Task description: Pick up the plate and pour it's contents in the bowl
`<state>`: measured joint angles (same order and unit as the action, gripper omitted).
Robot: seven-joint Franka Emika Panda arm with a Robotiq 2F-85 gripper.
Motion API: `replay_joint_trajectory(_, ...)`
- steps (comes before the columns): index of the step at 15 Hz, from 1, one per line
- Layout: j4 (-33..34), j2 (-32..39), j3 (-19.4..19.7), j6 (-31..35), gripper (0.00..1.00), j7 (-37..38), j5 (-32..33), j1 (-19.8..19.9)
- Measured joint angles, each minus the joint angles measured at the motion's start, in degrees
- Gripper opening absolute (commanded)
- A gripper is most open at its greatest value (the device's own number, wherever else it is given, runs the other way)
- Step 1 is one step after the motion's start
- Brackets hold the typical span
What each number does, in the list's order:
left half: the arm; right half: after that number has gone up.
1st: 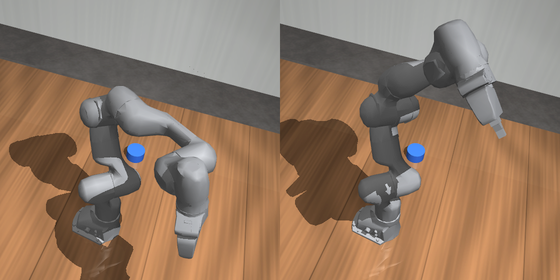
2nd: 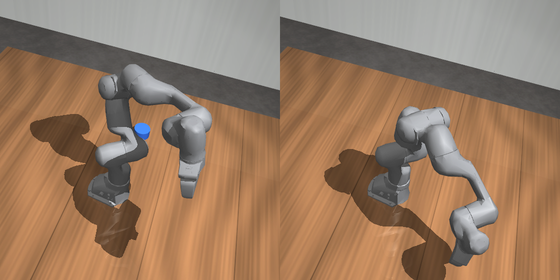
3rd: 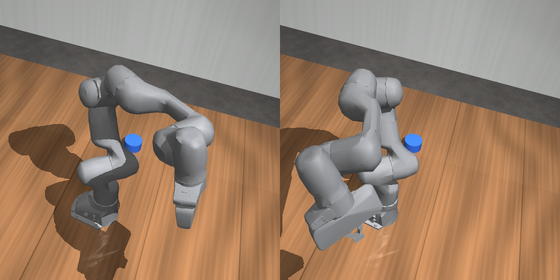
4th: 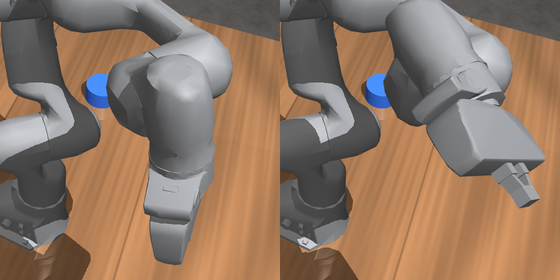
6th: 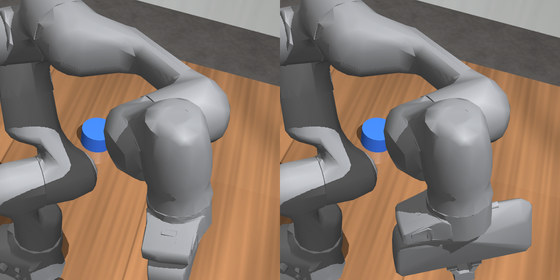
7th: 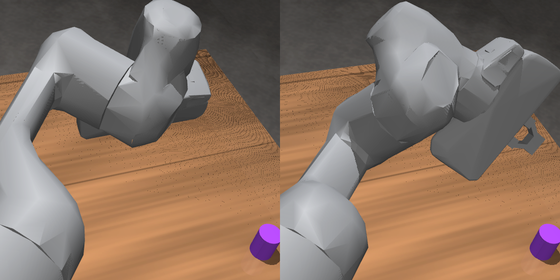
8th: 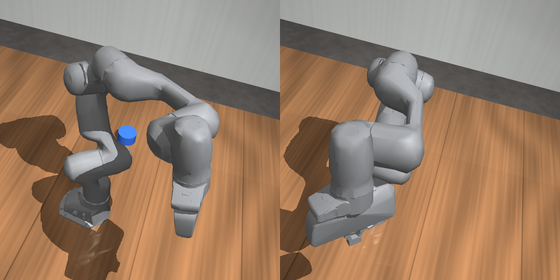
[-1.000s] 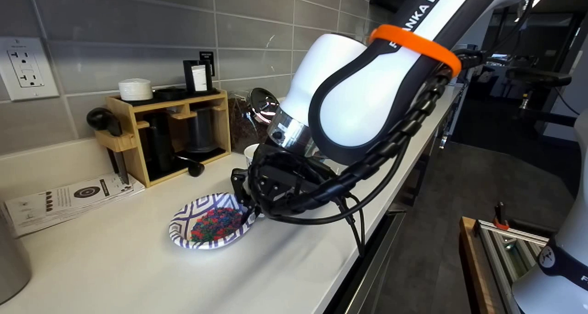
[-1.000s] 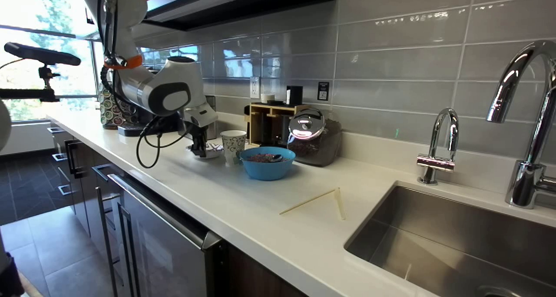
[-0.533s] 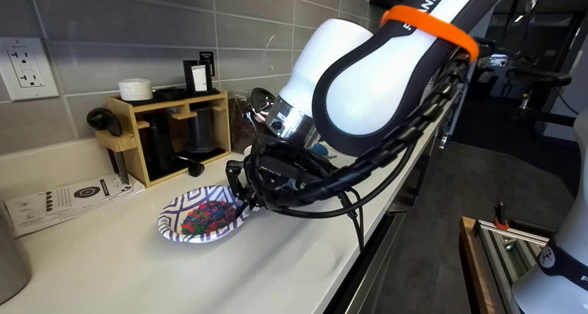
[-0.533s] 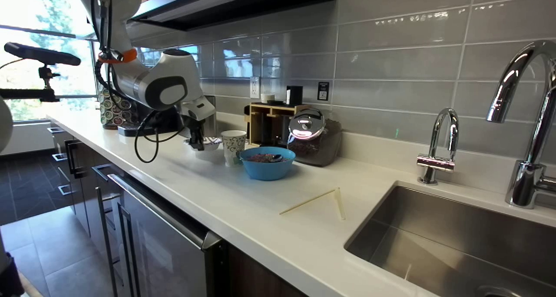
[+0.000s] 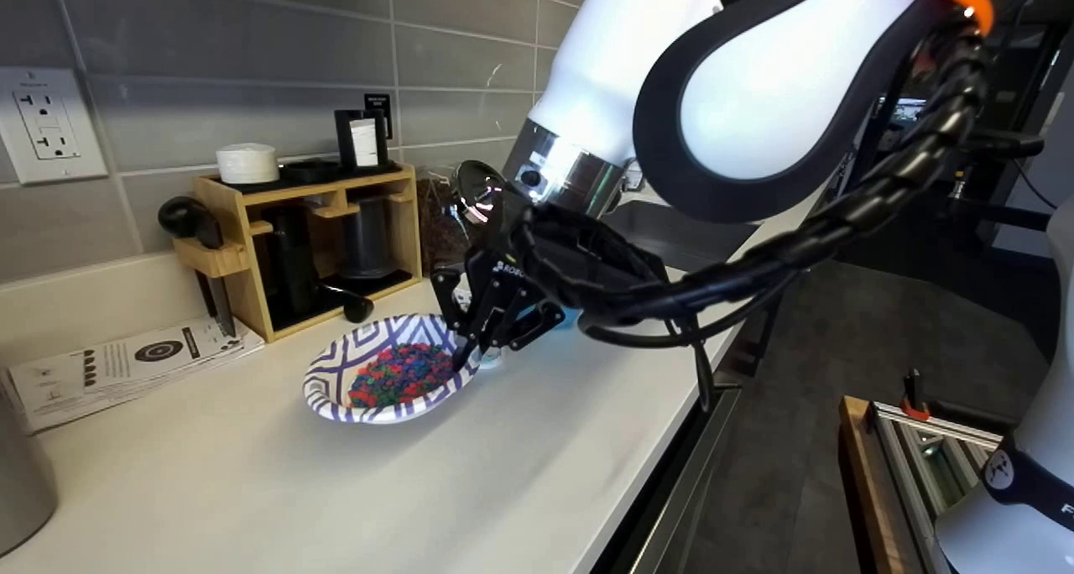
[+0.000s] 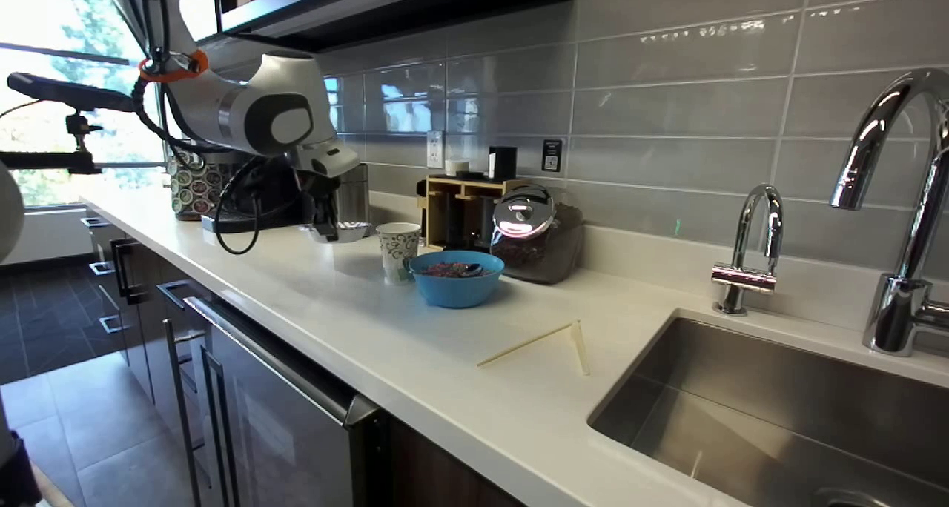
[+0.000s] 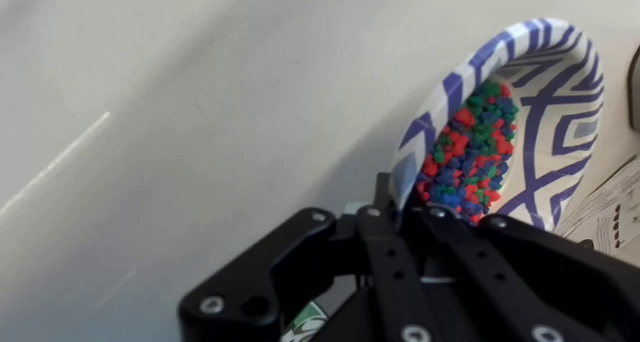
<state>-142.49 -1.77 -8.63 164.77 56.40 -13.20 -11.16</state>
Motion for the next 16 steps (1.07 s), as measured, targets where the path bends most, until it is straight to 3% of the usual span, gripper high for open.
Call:
replay_joint_trajectory(8, -1.9, -14.5, -0.1, -10.0, 0.01, 2.7, -0.3, 2.8)
replay_joint_trajectory(16, -3.9, -23.5, -1.7, -18.1, 0.01, 17.8, 6.5, 15.4)
